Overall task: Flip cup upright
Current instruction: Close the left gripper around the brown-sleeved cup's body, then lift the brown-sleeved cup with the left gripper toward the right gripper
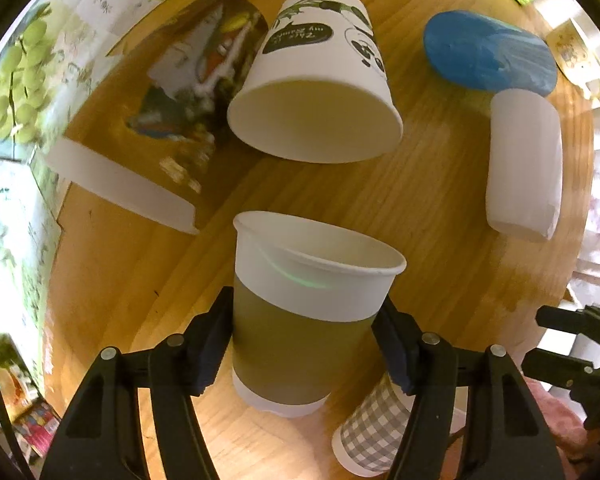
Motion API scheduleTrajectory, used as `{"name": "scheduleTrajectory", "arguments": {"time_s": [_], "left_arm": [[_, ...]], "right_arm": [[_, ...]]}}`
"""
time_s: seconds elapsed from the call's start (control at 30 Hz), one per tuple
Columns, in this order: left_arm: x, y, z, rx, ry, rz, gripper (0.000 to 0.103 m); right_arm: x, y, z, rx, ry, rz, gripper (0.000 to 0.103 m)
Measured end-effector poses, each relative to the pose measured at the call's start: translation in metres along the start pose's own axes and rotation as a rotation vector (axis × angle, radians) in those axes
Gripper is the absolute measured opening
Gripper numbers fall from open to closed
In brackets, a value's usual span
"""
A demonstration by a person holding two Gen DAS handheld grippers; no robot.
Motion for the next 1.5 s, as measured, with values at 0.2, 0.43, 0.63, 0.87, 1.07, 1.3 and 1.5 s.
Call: {"name": "scheduleTrajectory", "arguments": {"time_s": [0.2, 0.43, 0.63, 0.87, 1.07, 1.3, 1.5], "left_arm": [[0.0, 0.005, -0.012, 0.002, 0.033, 0.019, 0.068], [-0.005, 0.024, -0.016, 0.003, 0.062, 0.049, 0.068], [-0.018, 0.046, -0.025, 0.017, 0.093, 0.087, 0.068], [-0.033, 0.072, -0.015, 0.029, 0.175, 0.124, 0.068], [-0.053, 0.1, 0.036, 0.035, 0.292, 0.136, 0.068], [-0.063, 0.101, 0.07, 0.036, 0.447, 0.154, 0.068], [-0.074, 0.098, 0.111, 0.019, 0.582, 0.144, 0.068]], "right_arm": [[0.004, 0.001, -0.008, 0.026, 0.035, 0.005, 0.082], [0.006, 0.013, -0.016, 0.055, 0.074, 0.023, 0.082], [0.007, 0.027, -0.018, 0.077, 0.115, 0.047, 0.082], [0.006, 0.047, -0.014, 0.094, 0.193, 0.062, 0.082], [0.013, 0.07, -0.006, 0.097, 0.275, 0.06, 0.082], [0.028, 0.097, 0.011, 0.098, 0.38, 0.044, 0.082], [0.039, 0.109, 0.027, 0.112, 0.452, 0.011, 0.082]]}}
Point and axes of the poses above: each gripper's, at about its wrist camera, not at the fingertips, and y roughly against the way its jaws point, z to its right, x to its top, the point moved 4 cm from there along -y, roughly the way its jaws point, and after that the axes turned 14 degrees about z, right-handed, at the moved point
